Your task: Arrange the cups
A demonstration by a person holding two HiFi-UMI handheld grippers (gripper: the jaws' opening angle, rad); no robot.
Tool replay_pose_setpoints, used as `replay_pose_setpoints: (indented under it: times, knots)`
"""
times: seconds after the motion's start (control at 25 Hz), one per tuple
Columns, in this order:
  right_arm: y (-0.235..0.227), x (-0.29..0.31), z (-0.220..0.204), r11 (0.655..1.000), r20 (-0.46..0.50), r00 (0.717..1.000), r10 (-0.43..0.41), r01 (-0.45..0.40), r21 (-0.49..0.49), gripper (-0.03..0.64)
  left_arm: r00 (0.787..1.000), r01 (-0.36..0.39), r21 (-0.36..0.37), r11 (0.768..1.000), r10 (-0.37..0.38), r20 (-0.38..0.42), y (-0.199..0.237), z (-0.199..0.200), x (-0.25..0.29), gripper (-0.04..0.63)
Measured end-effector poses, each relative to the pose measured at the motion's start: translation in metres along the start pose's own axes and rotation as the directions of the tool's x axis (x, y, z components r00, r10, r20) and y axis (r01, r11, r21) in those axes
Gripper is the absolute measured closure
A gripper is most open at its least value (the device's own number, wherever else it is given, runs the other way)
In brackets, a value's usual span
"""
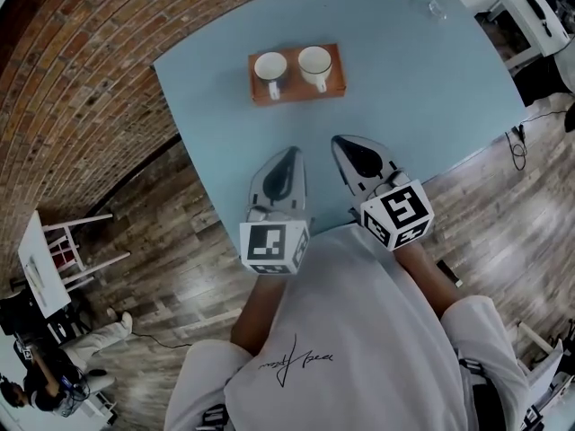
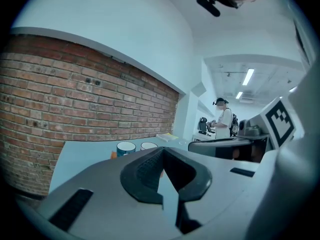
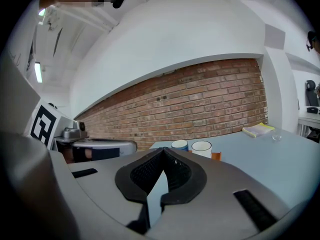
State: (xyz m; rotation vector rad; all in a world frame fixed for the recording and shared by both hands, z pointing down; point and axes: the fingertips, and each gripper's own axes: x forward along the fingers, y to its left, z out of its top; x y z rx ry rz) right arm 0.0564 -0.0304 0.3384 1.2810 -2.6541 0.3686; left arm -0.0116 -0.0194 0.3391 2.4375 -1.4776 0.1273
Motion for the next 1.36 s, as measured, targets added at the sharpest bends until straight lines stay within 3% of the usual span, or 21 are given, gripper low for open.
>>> replay_pose_setpoints:
  times: [0.64,0.88,1.36]
  knots:
    - [0.009,-0.013,0.025,0.999,-0.02,0.999,0.041,-0.041,-0.007,0.598,1.0,0.016,-0.006,1.0,-0.016,-0.005,0.004,0.016,-0.005,0.586]
    - [0.017,-0.016,0.041,0.996,-0.002,0.997,0.081,-0.081,-0.021,0.598,1.0,0.023,0.05,0.998,-0.023,0.002,0.014,0.022,-0.01,0.588]
    - [0.032,-0.018,0.06,0.992,0.0,0.992,0.122,-0.122,0.019,0.598,0.996,0.079,0.021,0.997,-0.08,0.032,0.032,0.037,-0.021,0.587]
